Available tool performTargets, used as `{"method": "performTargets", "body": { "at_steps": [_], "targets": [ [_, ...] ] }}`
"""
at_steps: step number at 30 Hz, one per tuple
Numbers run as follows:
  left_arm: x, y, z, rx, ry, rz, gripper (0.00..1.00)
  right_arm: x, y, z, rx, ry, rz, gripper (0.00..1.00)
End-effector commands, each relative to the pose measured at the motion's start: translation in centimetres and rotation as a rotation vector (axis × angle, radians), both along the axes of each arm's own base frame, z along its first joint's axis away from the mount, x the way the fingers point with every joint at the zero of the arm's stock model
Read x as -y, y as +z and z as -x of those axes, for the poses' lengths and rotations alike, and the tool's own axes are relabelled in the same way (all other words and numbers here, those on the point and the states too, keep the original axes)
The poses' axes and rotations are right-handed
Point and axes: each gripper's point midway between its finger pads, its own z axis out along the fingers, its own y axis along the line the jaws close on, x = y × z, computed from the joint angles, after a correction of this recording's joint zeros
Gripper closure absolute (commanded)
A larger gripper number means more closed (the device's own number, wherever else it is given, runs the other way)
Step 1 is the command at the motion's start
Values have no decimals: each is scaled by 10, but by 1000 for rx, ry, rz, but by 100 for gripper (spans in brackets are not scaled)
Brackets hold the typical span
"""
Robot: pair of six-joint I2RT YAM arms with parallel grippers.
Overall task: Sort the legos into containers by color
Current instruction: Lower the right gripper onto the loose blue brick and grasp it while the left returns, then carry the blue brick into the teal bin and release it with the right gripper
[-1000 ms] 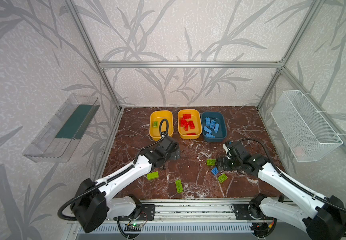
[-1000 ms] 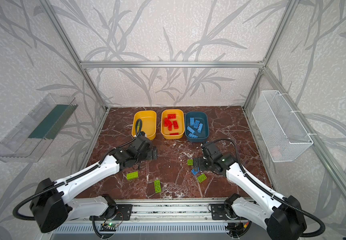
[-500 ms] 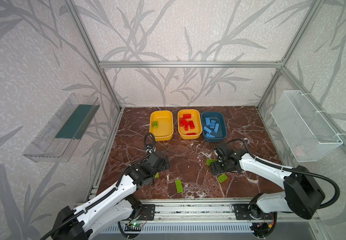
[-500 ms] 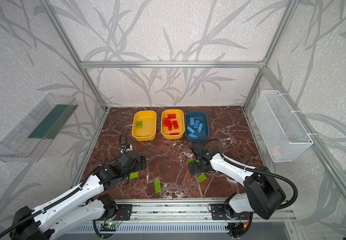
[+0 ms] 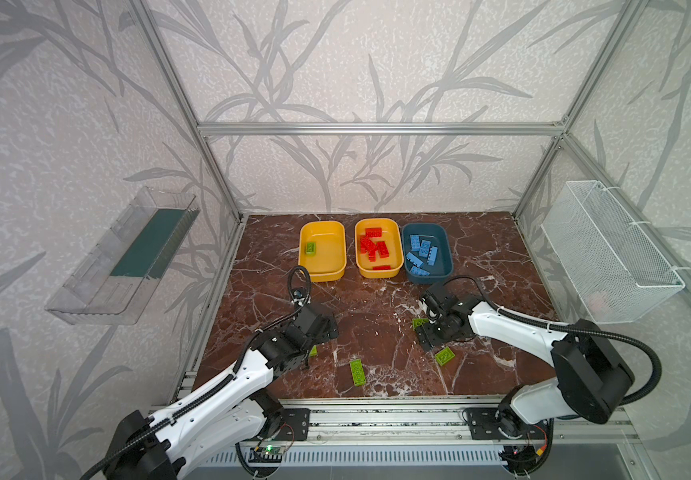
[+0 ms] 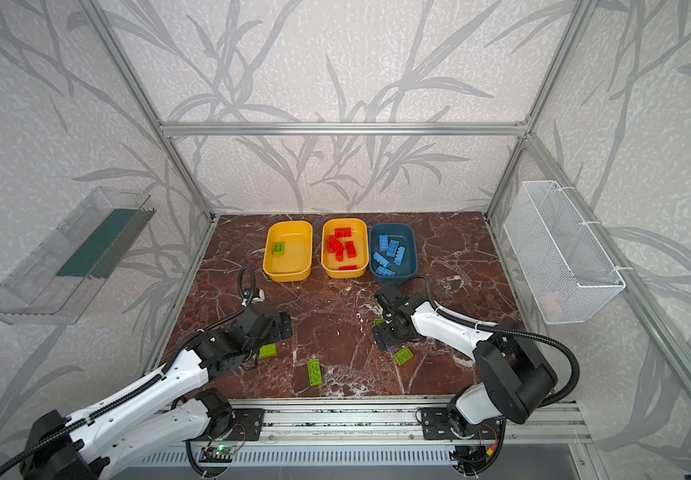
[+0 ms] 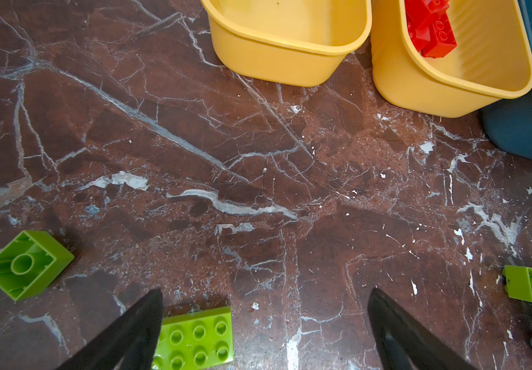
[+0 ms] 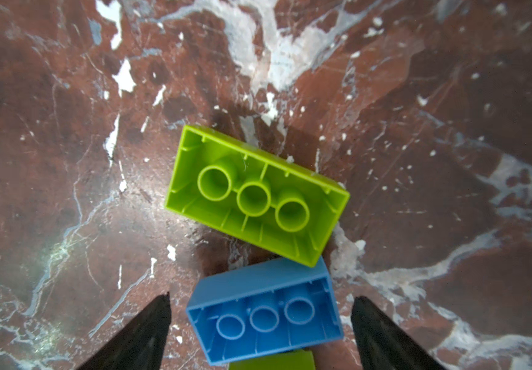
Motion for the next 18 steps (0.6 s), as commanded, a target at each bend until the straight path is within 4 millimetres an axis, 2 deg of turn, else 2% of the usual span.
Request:
{"method": "performTargets", "body": {
  "at_steps": [1,8,11,14,18],
  "targets": [
    [-6,-5,-1,4,34,-16,1,-12,1,-2,-1,36,-10,18],
    [-6,-10,-2,-15,32,-29,1,-13,-8,1,-27,47,53,38],
    [-5,-7,-3,-12,29,-29,1,-12,-4,2,-26,36,69,45],
    [-3,-4,-5,-10,24,-29,1,-13,11,2,-18,18,51,49],
    [-1,3,-9,-3,19,-29,1,-16,50,-6,46,-9,8,50]
  ]
}}
